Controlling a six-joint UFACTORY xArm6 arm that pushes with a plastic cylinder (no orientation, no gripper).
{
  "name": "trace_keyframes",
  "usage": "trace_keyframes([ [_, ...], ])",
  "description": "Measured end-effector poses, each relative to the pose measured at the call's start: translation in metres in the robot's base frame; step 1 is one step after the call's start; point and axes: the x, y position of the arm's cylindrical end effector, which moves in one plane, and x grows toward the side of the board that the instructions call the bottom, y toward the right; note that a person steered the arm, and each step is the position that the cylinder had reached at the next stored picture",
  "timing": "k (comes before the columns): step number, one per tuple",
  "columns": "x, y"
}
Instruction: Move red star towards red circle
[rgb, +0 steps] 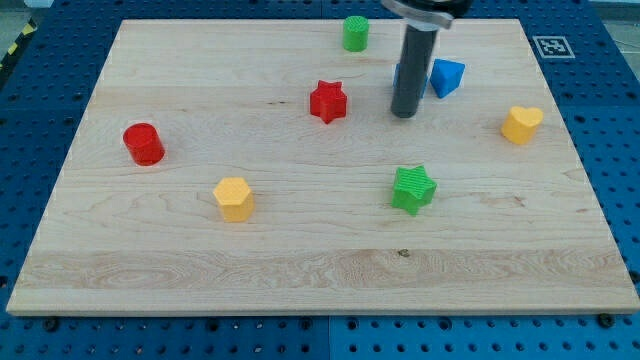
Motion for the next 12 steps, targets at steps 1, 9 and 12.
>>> trace_keyframes([
  [1, -0.012, -0.015],
  [9, -0.033, 0.011],
  [12, -0.028, -0.049],
])
